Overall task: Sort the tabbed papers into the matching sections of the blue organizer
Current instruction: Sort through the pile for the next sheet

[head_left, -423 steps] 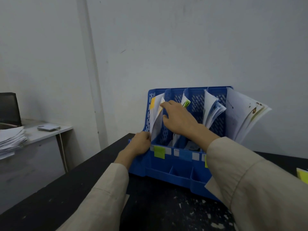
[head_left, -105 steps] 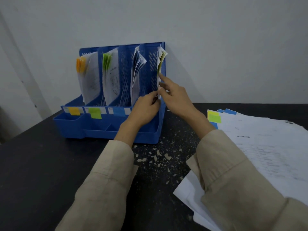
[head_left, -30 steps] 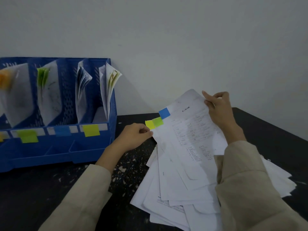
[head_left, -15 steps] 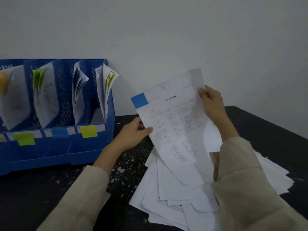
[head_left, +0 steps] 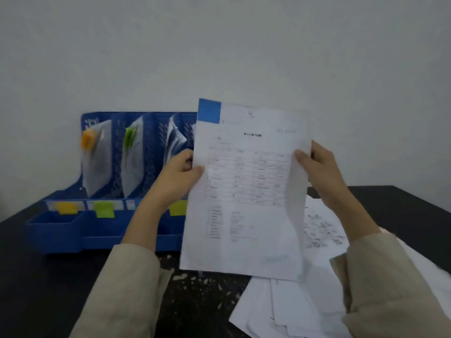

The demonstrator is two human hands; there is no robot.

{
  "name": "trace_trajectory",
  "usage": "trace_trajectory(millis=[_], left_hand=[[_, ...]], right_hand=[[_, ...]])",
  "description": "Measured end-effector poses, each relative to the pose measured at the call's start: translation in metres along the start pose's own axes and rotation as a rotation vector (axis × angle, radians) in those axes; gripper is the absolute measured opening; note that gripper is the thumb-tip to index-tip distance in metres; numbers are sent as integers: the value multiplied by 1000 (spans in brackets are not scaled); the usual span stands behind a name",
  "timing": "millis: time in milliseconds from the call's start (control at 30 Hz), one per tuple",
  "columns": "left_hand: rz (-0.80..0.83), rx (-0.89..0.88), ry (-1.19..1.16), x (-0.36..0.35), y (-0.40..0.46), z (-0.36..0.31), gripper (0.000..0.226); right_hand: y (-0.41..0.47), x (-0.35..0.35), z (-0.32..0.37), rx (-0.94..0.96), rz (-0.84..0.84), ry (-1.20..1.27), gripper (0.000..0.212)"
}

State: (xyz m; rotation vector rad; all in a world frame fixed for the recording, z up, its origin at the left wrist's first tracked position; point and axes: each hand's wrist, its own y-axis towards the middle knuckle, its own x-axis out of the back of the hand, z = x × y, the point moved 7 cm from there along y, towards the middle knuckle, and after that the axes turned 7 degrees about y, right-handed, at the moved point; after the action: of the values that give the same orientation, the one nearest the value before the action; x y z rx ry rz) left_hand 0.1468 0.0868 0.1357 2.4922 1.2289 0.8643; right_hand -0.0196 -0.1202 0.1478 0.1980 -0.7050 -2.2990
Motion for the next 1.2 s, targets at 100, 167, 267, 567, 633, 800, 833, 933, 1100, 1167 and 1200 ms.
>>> trace_trajectory(millis=[100, 167, 267, 567, 633, 800, 833, 933, 1100, 1167, 1200], left_hand=[[-190, -60, 6, 40, -9, -7, 14], [-320, -114, 85, 62, -17, -12, 13], [-472, -167, 173, 99, -34, -16, 16], [-575, -181, 523, 183, -90, -19, 23], [-677, -193, 581, 201, -99, -31, 22], [-775, -191, 650, 224, -100, -49, 25], [-783, -191, 659, 225, -98, -52, 26], [-791, -191, 695, 222, -87, -59, 28], [-809, -224, 695, 210, -58, -67, 32], [-816, -240, 734, 204, -41, -72, 35], [-818, -242, 767, 200, -32, -75, 36]], right_hand=[[-4, -43, 18, 46, 221, -24, 39], [-4, -67, 27, 98, 293, -80, 49], [0, -103, 41, 149, 278, -36, 48], [1, -212, 71, 233, 430, -77, 36], [8, -225, 73, 323, 374, -303, 40], [17, -234, 56, 208, 395, -446, 48], [19, -236, 50, 174, 430, -471, 49], [22, -236, 35, 86, 531, -549, 54], [25, -227, 34, 78, 535, -516, 51], [25, -225, 35, 77, 541, -518, 49], [26, -225, 35, 77, 545, -517, 48]])
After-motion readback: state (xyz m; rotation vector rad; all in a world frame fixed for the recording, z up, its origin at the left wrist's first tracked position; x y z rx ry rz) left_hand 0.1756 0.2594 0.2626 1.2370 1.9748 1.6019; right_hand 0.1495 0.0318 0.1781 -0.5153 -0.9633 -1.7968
